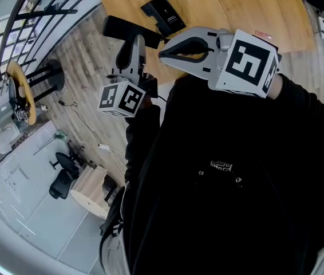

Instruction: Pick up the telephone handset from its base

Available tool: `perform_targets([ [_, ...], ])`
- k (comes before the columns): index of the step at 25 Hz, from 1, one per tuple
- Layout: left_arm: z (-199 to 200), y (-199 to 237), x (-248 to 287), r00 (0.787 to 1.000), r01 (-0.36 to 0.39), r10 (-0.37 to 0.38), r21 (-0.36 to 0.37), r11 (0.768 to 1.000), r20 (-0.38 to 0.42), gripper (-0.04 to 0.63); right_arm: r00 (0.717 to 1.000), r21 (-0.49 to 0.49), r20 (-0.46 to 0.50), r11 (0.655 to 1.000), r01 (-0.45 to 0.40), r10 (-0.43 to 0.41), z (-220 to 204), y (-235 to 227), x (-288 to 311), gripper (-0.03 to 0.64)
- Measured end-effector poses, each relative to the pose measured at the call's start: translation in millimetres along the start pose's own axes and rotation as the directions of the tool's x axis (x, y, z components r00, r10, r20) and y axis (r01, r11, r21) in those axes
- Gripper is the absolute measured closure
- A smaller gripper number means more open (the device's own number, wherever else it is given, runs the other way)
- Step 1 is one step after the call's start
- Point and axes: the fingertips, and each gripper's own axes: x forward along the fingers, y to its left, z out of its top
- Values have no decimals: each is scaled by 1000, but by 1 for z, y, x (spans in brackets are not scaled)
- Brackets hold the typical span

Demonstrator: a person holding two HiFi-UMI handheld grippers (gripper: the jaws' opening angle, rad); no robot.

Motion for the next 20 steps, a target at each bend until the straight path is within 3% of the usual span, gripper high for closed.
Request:
perform_targets([
  [4, 0, -10, -7, 999, -40, 40, 59, 997, 3, 515, 1000, -15, 4, 1000, -4, 4, 1, 0, 1, 600],
  [20, -12, -6, -6, 999, -47, 47, 15, 999, -1, 515, 1000, -13, -19, 1000, -23, 23, -6, 0, 2, 600],
])
